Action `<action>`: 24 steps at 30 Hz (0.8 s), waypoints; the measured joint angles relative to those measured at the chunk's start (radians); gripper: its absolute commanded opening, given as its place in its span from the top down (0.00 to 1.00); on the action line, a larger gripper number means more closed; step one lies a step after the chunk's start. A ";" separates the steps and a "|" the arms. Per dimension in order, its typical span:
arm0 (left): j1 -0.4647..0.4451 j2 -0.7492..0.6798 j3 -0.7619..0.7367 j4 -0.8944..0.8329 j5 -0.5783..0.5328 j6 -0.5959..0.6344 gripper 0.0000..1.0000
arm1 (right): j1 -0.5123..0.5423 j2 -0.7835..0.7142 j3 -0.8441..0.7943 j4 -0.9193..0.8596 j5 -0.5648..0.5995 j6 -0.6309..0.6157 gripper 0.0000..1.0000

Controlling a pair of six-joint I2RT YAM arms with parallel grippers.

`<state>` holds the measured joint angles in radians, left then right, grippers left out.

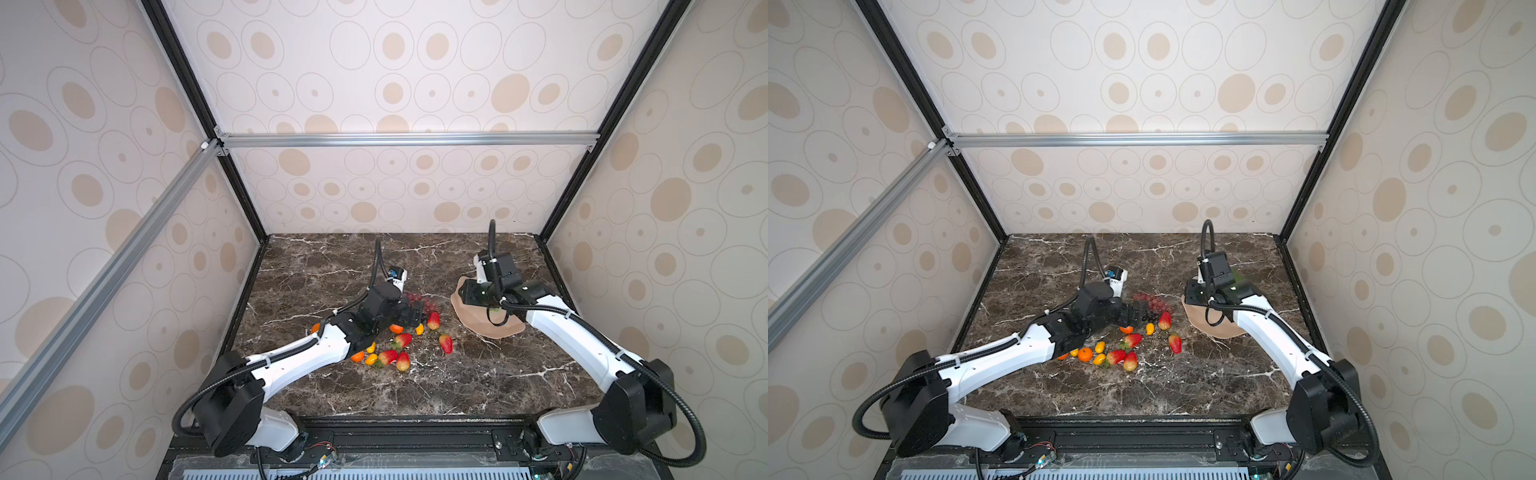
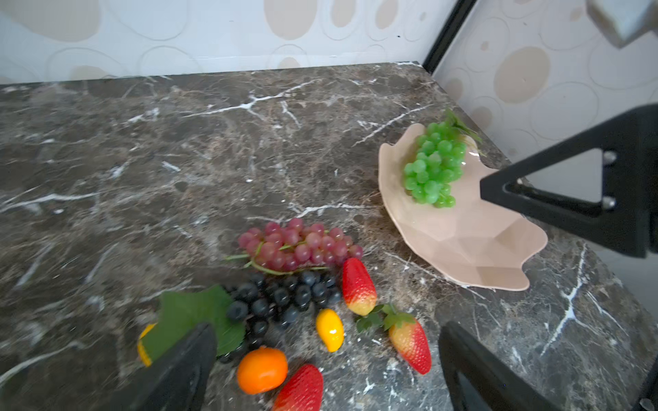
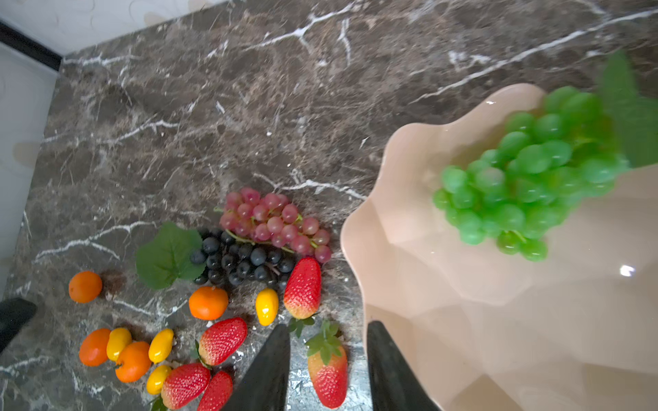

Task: Place and organize the fake fruits in the fruit bowl
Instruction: 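Move the right gripper back over the fruit pile while the left arm withdraws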

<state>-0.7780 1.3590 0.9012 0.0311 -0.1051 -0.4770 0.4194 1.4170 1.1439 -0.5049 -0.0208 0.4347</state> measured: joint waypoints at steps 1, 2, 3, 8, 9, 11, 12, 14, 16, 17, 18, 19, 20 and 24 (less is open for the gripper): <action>0.013 -0.028 -0.023 0.002 -0.002 -0.008 0.02 | 0.022 0.024 0.014 -0.002 0.004 -0.008 0.62; 0.026 -0.059 -0.047 0.003 -0.002 -0.017 0.02 | 0.044 0.052 0.033 -0.003 0.009 -0.016 0.62; 0.041 -0.089 -0.071 0.008 -0.002 -0.026 0.02 | 0.066 0.080 0.054 -0.004 0.016 -0.023 0.62; 0.121 -0.227 -0.192 0.015 0.016 -0.073 0.02 | 0.171 0.212 0.188 -0.016 0.037 -0.073 0.66; 0.143 -0.253 -0.217 0.016 0.024 -0.084 0.02 | 0.190 0.236 0.216 -0.020 0.039 -0.084 0.67; 0.183 -0.296 -0.257 0.016 0.038 -0.100 0.02 | 0.228 0.285 0.274 -0.035 0.043 -0.108 0.69; 0.206 -0.319 -0.279 0.016 0.050 -0.109 0.02 | 0.248 0.313 0.309 -0.047 0.043 -0.124 0.70; 0.247 -0.355 -0.314 0.016 0.071 -0.124 0.02 | 0.279 0.365 0.370 -0.064 0.042 -0.148 0.74; 0.286 -0.383 -0.340 0.015 0.094 -0.136 0.02 | 0.308 0.418 0.436 -0.092 0.040 -0.171 0.77; 0.309 -0.396 -0.351 0.015 0.108 -0.142 0.02 | 0.323 0.449 0.473 -0.110 0.035 -0.182 0.78; 0.328 -0.407 -0.360 0.016 0.123 -0.148 0.02 | 0.335 0.477 0.510 -0.124 0.029 -0.195 0.80; 0.346 -0.418 -0.369 0.016 0.135 -0.153 0.02 | 0.344 0.499 0.539 -0.135 0.021 -0.201 0.81; 0.368 -0.430 -0.379 0.017 0.150 -0.159 0.02 | 0.354 0.526 0.575 -0.150 0.010 -0.211 0.83; 0.451 -0.465 -0.417 0.020 0.208 -0.181 0.02 | 0.386 0.607 0.678 -0.195 -0.052 -0.236 0.86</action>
<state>-0.3275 0.8936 0.4843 0.0509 0.1028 -0.6579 0.8051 2.0235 1.8217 -0.6994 -0.0727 0.1986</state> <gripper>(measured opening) 0.979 0.150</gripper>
